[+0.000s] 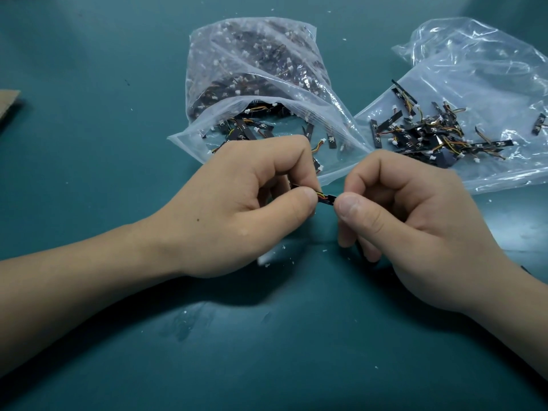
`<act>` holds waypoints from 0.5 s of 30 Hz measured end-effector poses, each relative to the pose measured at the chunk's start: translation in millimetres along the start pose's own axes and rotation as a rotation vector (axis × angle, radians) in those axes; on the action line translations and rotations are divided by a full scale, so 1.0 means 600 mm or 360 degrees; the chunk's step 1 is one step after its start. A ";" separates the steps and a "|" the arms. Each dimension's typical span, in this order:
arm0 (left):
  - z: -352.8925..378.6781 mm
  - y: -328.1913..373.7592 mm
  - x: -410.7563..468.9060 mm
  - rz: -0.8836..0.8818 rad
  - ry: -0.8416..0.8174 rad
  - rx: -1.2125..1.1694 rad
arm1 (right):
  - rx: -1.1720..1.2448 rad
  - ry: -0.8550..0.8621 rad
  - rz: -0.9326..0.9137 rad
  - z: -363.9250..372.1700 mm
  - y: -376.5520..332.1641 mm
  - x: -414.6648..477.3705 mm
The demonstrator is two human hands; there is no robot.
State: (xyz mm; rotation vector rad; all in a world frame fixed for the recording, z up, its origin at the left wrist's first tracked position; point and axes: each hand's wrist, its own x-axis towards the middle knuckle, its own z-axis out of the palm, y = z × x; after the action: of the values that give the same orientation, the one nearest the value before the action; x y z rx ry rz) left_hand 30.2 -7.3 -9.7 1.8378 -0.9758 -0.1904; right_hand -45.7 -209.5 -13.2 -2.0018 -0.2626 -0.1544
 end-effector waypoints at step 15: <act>0.000 0.005 -0.001 0.0012 -0.0024 0.0096 | -0.0029 -0.0010 -0.0016 0.001 -0.001 0.000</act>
State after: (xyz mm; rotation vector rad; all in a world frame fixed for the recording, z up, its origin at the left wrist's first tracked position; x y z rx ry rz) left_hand 28.6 -7.3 -7.5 1.8897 -1.0082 -0.1722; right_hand -45.9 -208.9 -13.0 -2.0198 -0.2764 -0.1574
